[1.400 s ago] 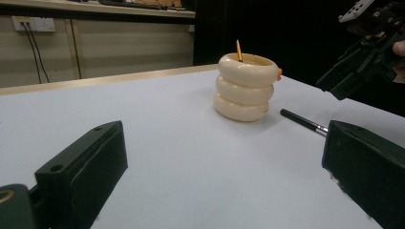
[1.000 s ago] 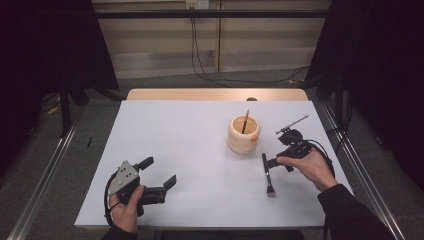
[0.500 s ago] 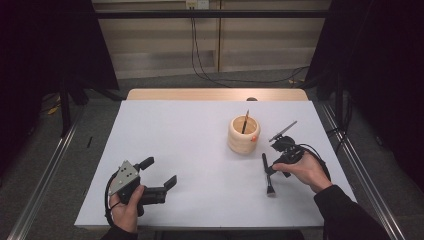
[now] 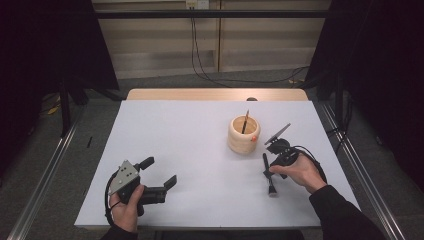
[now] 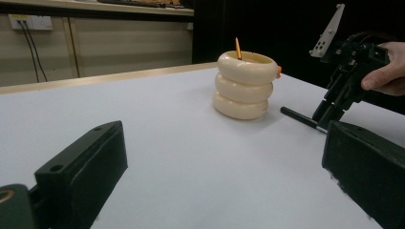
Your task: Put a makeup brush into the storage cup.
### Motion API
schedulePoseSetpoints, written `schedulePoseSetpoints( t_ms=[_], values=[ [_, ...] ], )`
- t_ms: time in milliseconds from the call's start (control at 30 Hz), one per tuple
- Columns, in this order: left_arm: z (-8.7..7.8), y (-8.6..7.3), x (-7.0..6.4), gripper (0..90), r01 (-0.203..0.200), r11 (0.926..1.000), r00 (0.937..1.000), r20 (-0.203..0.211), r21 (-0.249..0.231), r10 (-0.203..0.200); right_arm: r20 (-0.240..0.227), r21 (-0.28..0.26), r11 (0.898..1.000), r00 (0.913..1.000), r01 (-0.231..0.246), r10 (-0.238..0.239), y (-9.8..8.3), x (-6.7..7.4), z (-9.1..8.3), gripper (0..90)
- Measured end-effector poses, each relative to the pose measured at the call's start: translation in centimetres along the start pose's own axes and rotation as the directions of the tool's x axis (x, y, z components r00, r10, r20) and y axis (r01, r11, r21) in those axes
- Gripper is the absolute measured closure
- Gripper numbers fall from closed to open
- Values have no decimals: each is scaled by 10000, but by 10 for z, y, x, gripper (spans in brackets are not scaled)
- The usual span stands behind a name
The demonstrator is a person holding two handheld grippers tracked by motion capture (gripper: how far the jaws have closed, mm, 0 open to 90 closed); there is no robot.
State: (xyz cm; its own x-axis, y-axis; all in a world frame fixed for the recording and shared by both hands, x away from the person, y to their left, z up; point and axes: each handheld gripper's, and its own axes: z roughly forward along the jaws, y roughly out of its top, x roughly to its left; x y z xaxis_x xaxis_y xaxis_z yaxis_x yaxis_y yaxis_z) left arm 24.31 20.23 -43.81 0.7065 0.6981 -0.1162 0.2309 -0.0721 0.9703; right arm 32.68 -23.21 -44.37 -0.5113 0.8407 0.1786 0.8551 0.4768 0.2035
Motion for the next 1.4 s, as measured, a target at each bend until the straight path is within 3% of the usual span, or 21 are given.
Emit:
schedulePoseSetpoints(
  t_ms=[100, 200, 567, 867, 1033, 1133, 1233, 1400],
  values=[
    [0, 0, -1, 14, 28, 10000, 10000, -28, -42, -28, -67, 127, 9999, 10000, -73, 74, 2, -1, 2, 736],
    [0, 0, 0, 14, 8, 10000, 10000, -48, 12, -8, -41, 373, 9991, 9998, -176, 177, 2, -1, 5, 748],
    [0, 0, -1, 14, -4, 10000, 10000, 24, 7, 4, 258, 342, 9994, 9997, 8, -17, 2, 0, 7, 791],
    [0, 0, 0, 15, 36, 10000, 10000, -13, -2, -36, 38, 354, 9994, 10000, -8, 7, 2, -3, 5, 801],
    [0, 0, 0, 16, -1, 10000, 10000, 2, 19, 1, -175, 278, 9996, 9998, 27, -22, -1, -6, 2, 801],
    [-1, 0, 0, 16, 5, 10000, 10000, -26, 4, -5, -336, -191, 9996, 9992, 213, -219, -3, -9, -2, 801],
    [0, 0, 0, 16, 67, 10000, 10000, -20, -18, -67, -389, -121, 9999, 9992, 67, -72, -6, -9, -7, 801],
    [0, 0, 0, 17, 34, 10000, 10000, 45, 27, -35, -482, -549, 9985, 9988, 38, -65, -9, -10, -10, 801]
  ],
)
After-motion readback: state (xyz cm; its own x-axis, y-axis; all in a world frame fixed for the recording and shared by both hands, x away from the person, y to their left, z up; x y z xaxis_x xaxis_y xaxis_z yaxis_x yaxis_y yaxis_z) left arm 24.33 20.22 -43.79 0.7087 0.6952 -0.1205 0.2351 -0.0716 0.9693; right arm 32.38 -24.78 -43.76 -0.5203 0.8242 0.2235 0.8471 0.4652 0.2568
